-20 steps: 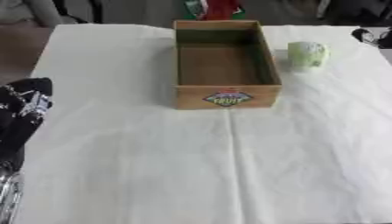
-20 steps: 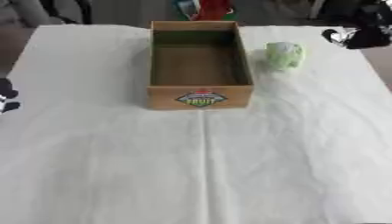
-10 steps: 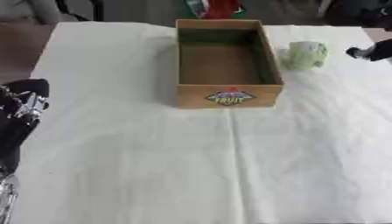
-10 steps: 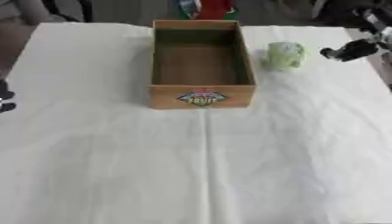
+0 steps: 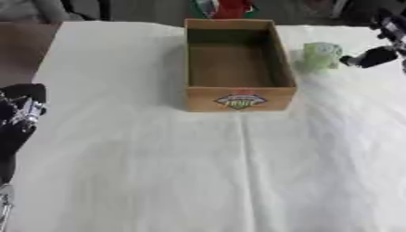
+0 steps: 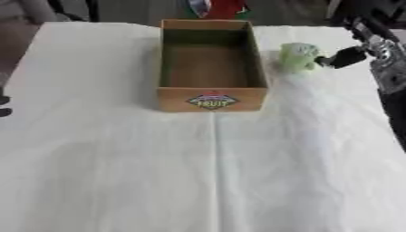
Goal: Pick up objects on the table and place them in the box.
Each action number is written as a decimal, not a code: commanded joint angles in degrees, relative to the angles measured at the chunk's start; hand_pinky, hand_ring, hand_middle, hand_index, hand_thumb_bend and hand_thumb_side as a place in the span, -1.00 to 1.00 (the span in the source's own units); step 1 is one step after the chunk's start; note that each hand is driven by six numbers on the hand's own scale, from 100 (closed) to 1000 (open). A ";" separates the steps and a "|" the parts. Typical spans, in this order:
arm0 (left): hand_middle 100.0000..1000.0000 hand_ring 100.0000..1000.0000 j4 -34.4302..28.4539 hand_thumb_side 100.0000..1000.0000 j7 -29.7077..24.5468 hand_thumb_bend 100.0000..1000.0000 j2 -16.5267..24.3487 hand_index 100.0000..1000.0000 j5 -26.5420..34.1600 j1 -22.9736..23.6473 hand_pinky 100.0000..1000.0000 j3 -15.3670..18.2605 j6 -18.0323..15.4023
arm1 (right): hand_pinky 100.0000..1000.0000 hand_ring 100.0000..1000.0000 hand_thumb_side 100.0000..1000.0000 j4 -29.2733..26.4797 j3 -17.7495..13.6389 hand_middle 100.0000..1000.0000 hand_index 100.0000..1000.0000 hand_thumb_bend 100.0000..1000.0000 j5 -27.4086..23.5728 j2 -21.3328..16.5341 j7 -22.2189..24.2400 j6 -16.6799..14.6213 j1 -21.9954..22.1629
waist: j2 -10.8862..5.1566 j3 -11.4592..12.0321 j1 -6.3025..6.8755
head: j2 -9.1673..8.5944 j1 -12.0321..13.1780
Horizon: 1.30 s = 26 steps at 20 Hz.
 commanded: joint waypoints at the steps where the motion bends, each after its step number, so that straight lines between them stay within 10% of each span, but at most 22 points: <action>1: 0.23 0.39 -1.10 -0.38 -0.16 -0.39 1.27 0.29 0.07 -0.72 0.39 0.02 -0.10 | 0.69 0.84 -1.00 0.20 -0.19 0.73 0.70 -0.06 0.49 -0.37 0.16 -0.35 -1.67 | -0.83 0.10 0.12 | -0.36 -0.28; 16: 0.23 0.39 -1.20 -0.38 -0.55 -0.39 1.16 0.28 0.16 -1.22 0.38 -0.30 -0.03 | 0.81 0.93 -1.00 1.26 0.48 0.82 0.75 -0.06 6.67 2.44 2.23 1.10 -2.29 | 0.05 1.02 0.19 | -0.93 -1.39; 26: 0.23 0.39 -1.16 -0.38 -0.50 -0.38 1.00 0.28 0.25 -1.26 0.38 -0.25 0.01 | 0.04 0.37 -1.00 1.80 -0.34 0.45 0.46 -0.38 10.21 2.93 -6.12 7.56 -1.62 | 0.23 1.35 0.47 | -1.14 -1.72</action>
